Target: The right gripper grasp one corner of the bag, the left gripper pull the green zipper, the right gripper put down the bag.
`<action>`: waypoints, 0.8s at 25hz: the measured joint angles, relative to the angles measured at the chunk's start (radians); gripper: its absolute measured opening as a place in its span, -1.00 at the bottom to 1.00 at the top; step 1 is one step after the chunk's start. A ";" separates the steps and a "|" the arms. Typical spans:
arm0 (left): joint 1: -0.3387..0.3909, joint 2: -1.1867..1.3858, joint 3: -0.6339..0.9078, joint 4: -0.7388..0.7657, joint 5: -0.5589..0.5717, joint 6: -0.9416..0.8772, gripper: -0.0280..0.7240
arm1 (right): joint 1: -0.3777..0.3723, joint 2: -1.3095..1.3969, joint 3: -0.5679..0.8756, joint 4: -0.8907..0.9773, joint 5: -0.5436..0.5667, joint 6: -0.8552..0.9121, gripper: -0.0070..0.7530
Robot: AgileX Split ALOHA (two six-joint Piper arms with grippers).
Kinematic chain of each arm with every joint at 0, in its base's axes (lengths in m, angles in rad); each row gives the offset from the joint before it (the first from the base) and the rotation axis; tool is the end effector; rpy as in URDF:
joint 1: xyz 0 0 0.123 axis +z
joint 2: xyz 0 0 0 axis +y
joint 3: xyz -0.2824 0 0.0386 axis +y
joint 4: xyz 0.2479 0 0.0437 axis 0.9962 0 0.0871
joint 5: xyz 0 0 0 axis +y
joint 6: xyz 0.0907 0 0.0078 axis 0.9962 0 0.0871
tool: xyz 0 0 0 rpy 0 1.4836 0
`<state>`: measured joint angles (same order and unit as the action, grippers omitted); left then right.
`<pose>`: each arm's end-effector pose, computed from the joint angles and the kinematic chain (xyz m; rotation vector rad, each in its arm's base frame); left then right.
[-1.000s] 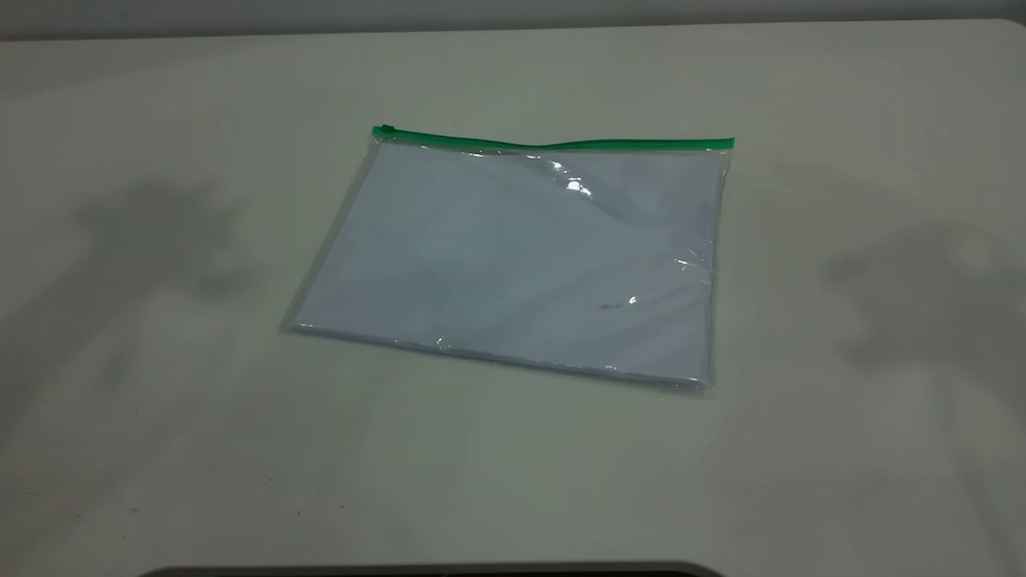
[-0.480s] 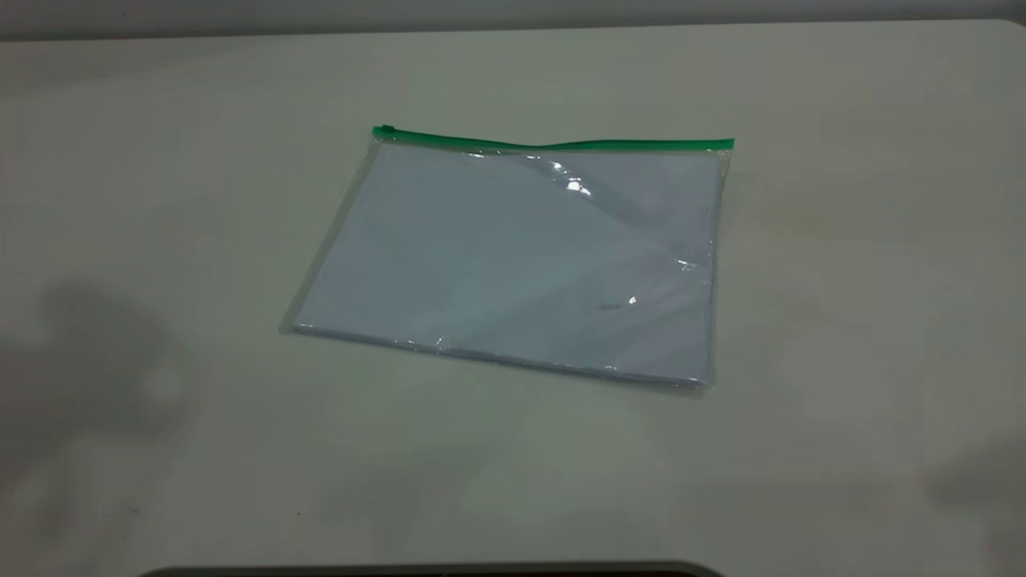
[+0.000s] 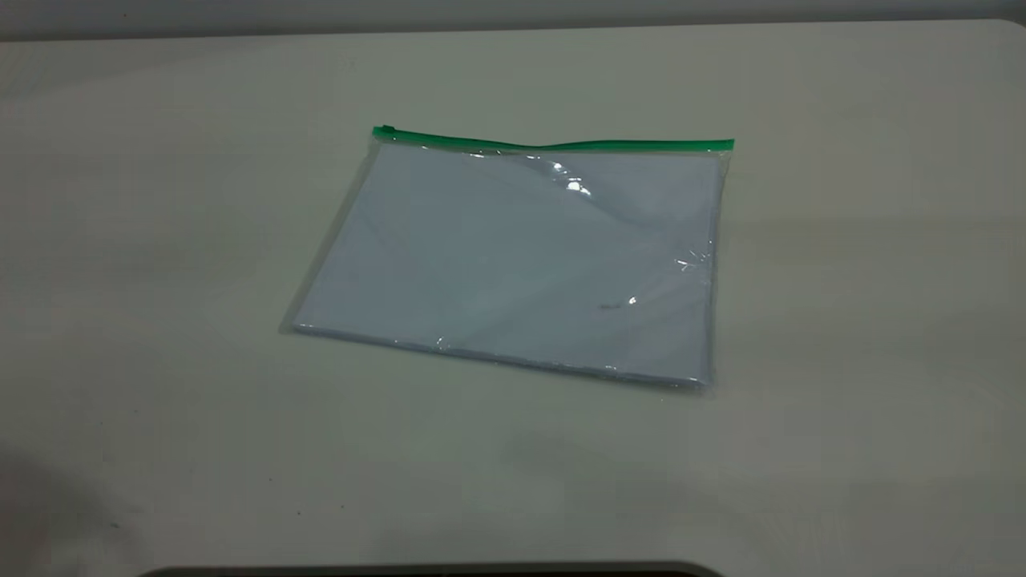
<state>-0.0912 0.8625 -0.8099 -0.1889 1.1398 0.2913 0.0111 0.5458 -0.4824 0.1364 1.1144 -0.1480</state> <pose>0.1342 -0.0279 0.3133 0.4546 2.6155 -0.1892 0.0706 0.0119 0.2505 -0.1707 2.6453 0.1372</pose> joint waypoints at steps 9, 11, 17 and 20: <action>0.000 -0.366 0.296 0.044 -0.043 -0.046 0.05 | 0.000 -0.071 0.005 -0.029 -0.007 0.036 0.03; 0.000 -0.447 0.315 0.060 -0.029 -0.048 0.05 | 0.000 -0.072 0.007 -0.029 -0.007 0.036 0.03; 0.000 -0.696 0.321 0.073 -0.015 -0.066 0.05 | 0.000 -0.072 0.009 -0.028 -0.008 0.039 0.03; 0.000 -0.802 0.321 0.074 -0.007 -0.067 0.05 | 0.000 -0.112 0.009 -0.028 -0.008 0.039 0.02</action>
<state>-0.0912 0.0607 -0.4891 -0.1147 1.1325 0.2247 0.0111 0.4333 -0.4733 0.1086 1.1068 -0.1095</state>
